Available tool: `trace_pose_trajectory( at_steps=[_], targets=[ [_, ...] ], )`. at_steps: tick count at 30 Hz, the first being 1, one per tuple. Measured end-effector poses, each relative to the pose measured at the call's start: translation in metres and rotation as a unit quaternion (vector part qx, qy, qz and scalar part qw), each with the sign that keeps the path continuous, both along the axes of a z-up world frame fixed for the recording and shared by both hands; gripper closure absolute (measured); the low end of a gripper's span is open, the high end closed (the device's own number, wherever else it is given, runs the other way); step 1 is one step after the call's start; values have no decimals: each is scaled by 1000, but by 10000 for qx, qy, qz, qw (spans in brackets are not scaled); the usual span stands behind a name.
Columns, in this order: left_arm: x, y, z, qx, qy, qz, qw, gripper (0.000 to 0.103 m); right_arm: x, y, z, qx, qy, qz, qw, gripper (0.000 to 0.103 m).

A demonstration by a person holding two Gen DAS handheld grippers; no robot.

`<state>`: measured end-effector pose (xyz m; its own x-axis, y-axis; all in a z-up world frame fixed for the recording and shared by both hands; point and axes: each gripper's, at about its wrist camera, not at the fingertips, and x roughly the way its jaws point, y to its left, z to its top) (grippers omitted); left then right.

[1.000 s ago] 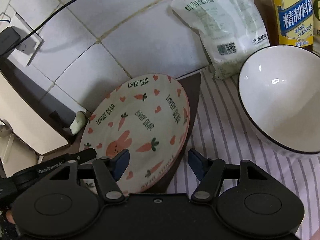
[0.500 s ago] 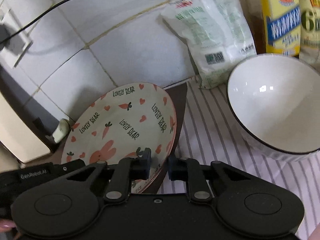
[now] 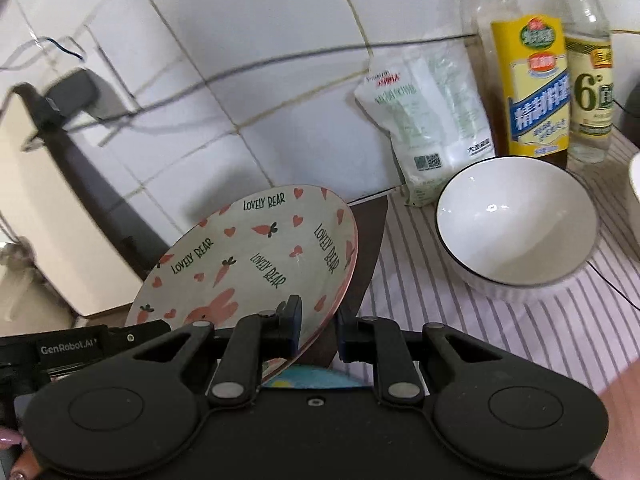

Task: Organize plates and bowls

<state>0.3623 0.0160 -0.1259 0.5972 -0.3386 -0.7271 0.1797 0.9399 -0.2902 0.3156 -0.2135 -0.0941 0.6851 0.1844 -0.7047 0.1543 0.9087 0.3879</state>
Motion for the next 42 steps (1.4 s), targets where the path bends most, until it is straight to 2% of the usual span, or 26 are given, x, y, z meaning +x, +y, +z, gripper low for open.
trace_pose_trajectory(
  at_steps=[9, 14, 19, 25, 32, 42],
  targets=[
    [-65, 1, 56, 79, -178, -309, 9993, 87, -63, -3, 52, 126, -306, 62, 9994, 81],
    [-97, 0, 68, 70, -141, -429, 9990, 87, -99, -5, 67, 153, -395, 41, 9991, 81],
    [-122, -5, 59, 141, 30, -506, 9986, 87, -130, -8, 61, 187, -305, -1, 9994, 81],
    [-139, -10, 32, 151, 432, -569, 9973, 87, -150, -21, 41, 431, 56, -160, 9989, 81],
    [-143, -15, 7, 272, 746, -523, 9955, 86, -155, -22, 17, 330, 448, -138, 9984, 81],
    [-140, -14, -2, 367, 975, -380, 9938, 86, -150, -11, 13, -118, 778, 69, 9969, 81]
  ],
)
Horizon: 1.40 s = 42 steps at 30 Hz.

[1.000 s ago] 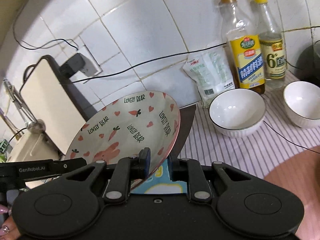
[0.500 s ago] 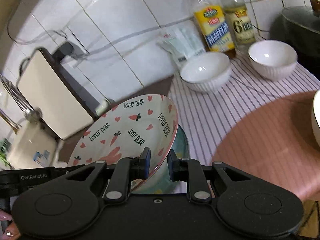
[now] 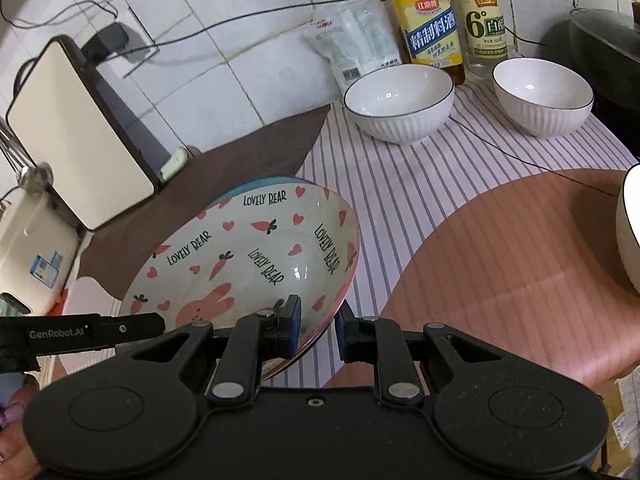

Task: Organize plates and bowls

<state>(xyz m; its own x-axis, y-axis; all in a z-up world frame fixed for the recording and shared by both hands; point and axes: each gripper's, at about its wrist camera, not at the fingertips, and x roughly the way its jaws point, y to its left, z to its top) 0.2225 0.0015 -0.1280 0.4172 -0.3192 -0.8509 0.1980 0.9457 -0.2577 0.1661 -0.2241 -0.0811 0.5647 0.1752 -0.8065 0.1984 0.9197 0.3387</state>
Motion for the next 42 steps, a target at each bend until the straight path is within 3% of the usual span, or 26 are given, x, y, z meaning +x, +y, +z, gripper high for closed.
trace_pose_trajectory(
  at_steps=[21, 27, 42],
  targets=[
    [3, -10, -9, 415, 395, 259, 9980, 80, 5, 17, -5, -687, 19, 373, 9969, 77],
    [3, -18, -10, 714, 346, 315, 9963, 80, 6, 28, -9, -1148, -187, 632, 9912, 73],
    [9, -17, -10, 850, 173, 462, 9952, 79, 11, 27, -16, -1218, -388, 881, 9879, 70]
  ],
)
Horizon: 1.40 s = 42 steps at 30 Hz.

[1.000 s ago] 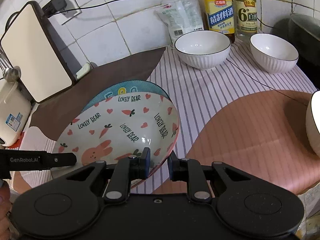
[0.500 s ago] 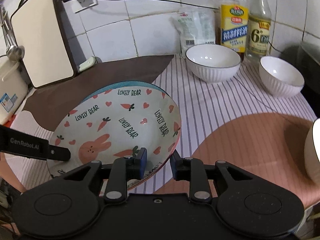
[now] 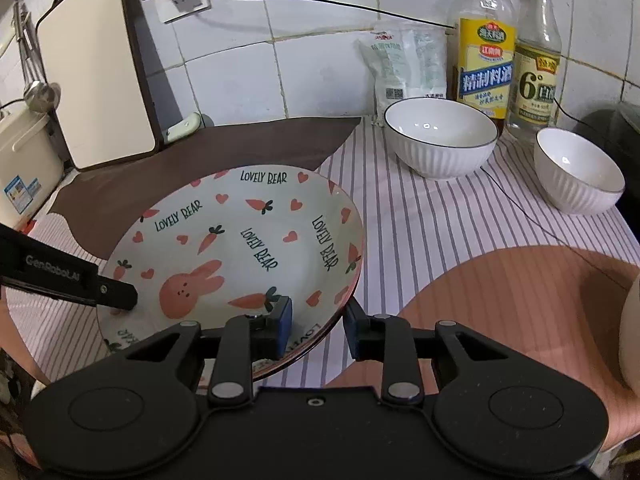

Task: Organize plates and bowls
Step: 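Lower the bunny plate flat onto the stack and open the left gripper, then move the left gripper away from the plate stack toward the white bowls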

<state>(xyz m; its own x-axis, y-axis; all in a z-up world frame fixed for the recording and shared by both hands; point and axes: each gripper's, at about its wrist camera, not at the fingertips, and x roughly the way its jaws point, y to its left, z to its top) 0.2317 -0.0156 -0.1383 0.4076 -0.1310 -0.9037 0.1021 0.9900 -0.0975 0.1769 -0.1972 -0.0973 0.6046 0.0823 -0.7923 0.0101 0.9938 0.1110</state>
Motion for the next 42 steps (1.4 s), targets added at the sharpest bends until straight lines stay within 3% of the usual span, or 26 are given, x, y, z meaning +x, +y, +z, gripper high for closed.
trace_pose_trajectory(
  at_steps=[8, 18, 27, 34, 42],
  targets=[
    [-12, 2, 21, -82, -121, -127, 9998, 79, -15, -11, 17, -130, -189, 38, 9997, 70],
    [-51, -18, 61, -296, -442, -543, 9971, 78, -68, -39, 66, -229, -753, 187, 9967, 69],
    [-88, -60, 93, -490, -911, -1107, 9885, 63, -122, -71, 93, -545, -1346, 202, 9892, 51],
    [-107, -115, 93, -845, -1101, -1586, 9775, 58, -151, -113, 83, -812, -1482, -192, 9854, 40],
    [-108, -182, 68, -1229, -1069, -1898, 9682, 52, -164, -154, 49, -1104, -1535, -691, 9795, 26]
  ],
)
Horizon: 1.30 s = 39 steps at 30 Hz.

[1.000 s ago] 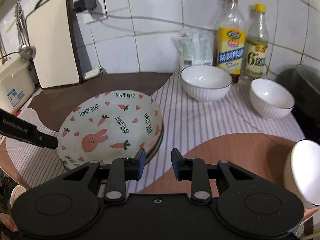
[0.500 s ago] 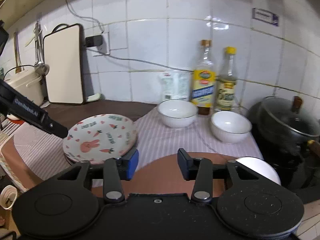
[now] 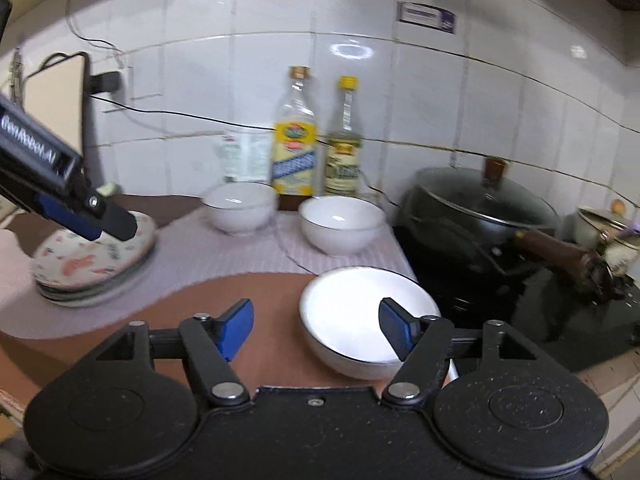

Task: Organize plates and bowls
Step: 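Move the left gripper away from the plate stack toward the white bowls, then grasp the rim of a white ribbed bowl with the left gripper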

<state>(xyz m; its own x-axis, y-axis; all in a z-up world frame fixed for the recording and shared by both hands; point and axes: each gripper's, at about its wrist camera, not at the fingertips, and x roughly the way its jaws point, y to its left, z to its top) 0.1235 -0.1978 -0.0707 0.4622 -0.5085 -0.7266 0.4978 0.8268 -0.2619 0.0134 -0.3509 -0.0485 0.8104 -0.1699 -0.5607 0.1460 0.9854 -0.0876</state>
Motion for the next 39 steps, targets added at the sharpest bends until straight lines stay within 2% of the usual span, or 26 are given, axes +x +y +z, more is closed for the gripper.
trace_pose_trajectory(
  at_steps=[2, 8, 13, 16, 20, 22, 26, 31, 39],
  targets=[
    [2, -16, -8, -84, -8, -62, 9999, 48, -1, -10, -11, -9, 21, -114, 9999, 17],
    [13, -59, -35, -344, 77, -232, 9991, 48, -1, -32, -42, -6, 48, -311, 9995, 12],
    [27, -93, -61, -295, 289, -374, 9984, 48, 12, -41, -65, 28, 93, -250, 9996, 9],
    [36, -106, -75, -272, 529, -406, 9974, 48, 17, -42, -76, -99, -124, -168, 9997, 6],
    [44, -119, -87, -222, 630, -480, 9966, 50, 26, -45, -87, -112, -183, -152, 9997, 2],
    [49, -123, -92, -190, 694, -518, 9961, 55, 28, -46, -91, -34, -184, -190, 9996, 2],
    [56, -127, -99, -134, 781, -493, 9956, 75, 31, -49, -96, 43, -205, -230, 9995, 2],
    [58, -128, -100, -277, 914, -605, 9936, 88, 35, -49, -101, 91, -205, -244, 9995, 2],
    [56, -124, -95, -112, 928, -582, 9939, 88, 40, -46, -97, 132, -93, -177, 9997, 2]
  ],
)
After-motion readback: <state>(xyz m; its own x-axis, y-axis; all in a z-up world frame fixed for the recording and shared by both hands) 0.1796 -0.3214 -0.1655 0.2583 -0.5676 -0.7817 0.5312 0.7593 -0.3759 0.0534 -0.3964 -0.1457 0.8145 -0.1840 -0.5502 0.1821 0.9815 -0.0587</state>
